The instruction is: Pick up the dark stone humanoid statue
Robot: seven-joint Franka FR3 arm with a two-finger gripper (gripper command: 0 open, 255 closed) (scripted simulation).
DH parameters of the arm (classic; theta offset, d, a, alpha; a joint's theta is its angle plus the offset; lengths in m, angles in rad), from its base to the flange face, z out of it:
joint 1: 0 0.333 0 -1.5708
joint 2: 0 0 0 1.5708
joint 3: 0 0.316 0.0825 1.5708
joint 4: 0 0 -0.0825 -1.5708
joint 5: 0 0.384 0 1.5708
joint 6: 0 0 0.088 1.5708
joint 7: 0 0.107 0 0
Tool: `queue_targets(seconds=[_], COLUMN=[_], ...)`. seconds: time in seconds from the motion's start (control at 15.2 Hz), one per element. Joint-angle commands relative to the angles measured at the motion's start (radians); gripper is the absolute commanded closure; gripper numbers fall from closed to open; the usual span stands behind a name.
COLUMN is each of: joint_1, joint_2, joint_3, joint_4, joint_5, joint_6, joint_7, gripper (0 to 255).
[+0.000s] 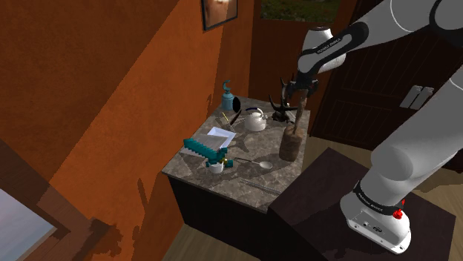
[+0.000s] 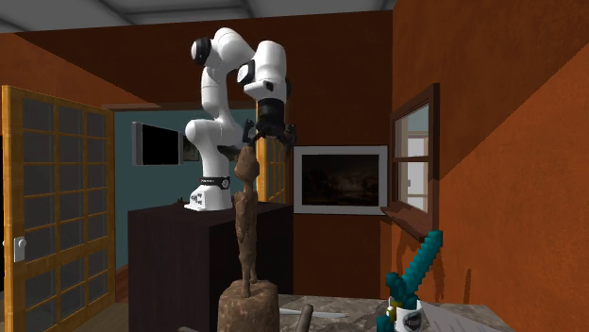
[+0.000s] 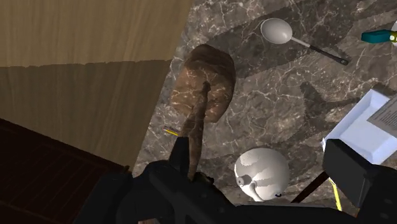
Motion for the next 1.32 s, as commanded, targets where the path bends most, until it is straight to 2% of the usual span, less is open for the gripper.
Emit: queue_targets(seconds=[0.0, 0.4, 0.99, 1.06, 1.25], joint_1=[-0.021, -0.072, -0.075, -0.075, -0.075], joint_2=[0.06, 0.209, 0.289, 0.29, 0.289], joint_3=[-0.018, -0.069, -0.068, -0.068, -0.068], joint_4=[0.021, 0.089, 0.072, 0.074, 0.072], joint_5=[0.001, 0.027, 0.033, 0.033, 0.033], joint_6=[0.052, 0.164, 0.261, 0.26, 0.26], joint_7=[0.041, 0.137, 0.141, 0.14, 0.141], gripper=[0, 0, 0, 255, 255])
